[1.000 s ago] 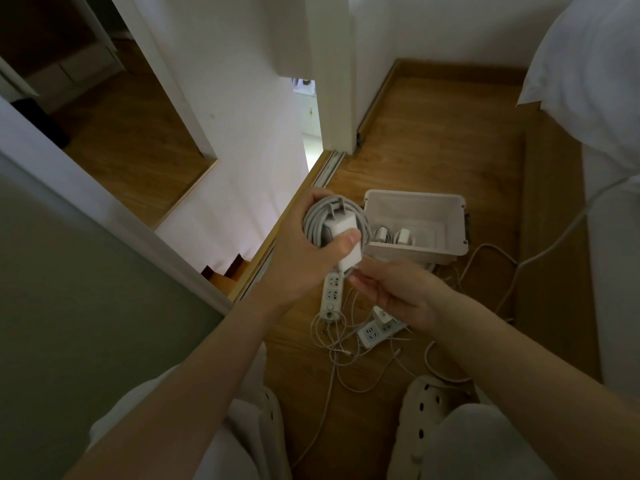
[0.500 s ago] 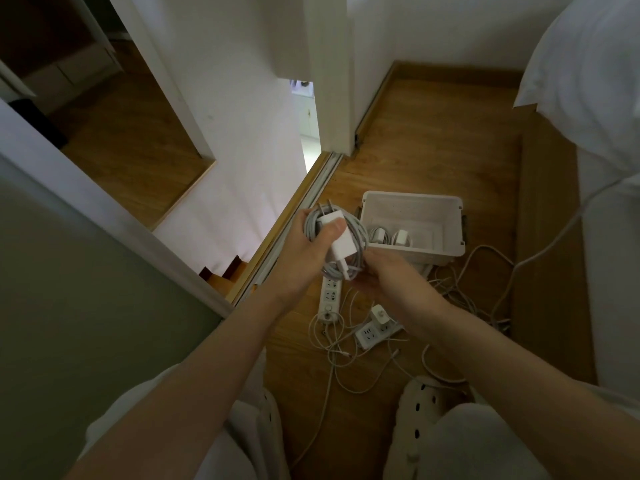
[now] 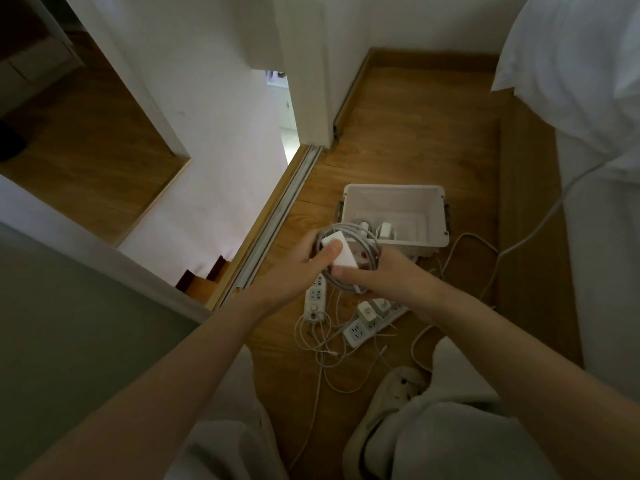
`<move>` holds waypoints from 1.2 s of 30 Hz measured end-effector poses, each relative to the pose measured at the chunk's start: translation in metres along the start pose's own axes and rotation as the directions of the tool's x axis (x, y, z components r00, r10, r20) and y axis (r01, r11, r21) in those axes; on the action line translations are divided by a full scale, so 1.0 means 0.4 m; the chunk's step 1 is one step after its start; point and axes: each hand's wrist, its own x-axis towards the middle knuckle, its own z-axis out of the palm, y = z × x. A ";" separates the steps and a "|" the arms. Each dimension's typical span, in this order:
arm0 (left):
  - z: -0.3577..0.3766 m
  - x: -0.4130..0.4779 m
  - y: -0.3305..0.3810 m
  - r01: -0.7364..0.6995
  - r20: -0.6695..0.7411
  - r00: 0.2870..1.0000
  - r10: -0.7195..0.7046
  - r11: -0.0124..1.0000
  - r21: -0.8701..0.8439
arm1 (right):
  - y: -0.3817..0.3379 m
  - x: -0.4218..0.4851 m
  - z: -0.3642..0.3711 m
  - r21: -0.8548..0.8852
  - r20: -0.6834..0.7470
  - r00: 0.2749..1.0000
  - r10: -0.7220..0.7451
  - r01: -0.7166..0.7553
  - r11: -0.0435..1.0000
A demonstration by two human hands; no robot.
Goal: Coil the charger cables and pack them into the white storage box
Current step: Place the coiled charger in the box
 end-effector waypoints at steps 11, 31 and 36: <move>0.031 0.214 -0.093 -0.112 -0.012 0.991 0.135 0.864 0.491 | 0.087 0.151 -0.109 0.062 -0.046 0.993 0.113 -0.110 0.992; 0.157 0.682 -0.405 -0.137 0.117 0.989 0.090 0.263 0.955 | 0.476 0.549 -0.388 -0.176 -0.691 0.719 0.074 -0.267 0.947; 0.199 0.730 -0.480 -0.132 0.106 0.988 0.112 0.266 0.955 | 0.597 0.653 -0.445 -0.324 -0.667 0.724 0.178 -0.496 0.805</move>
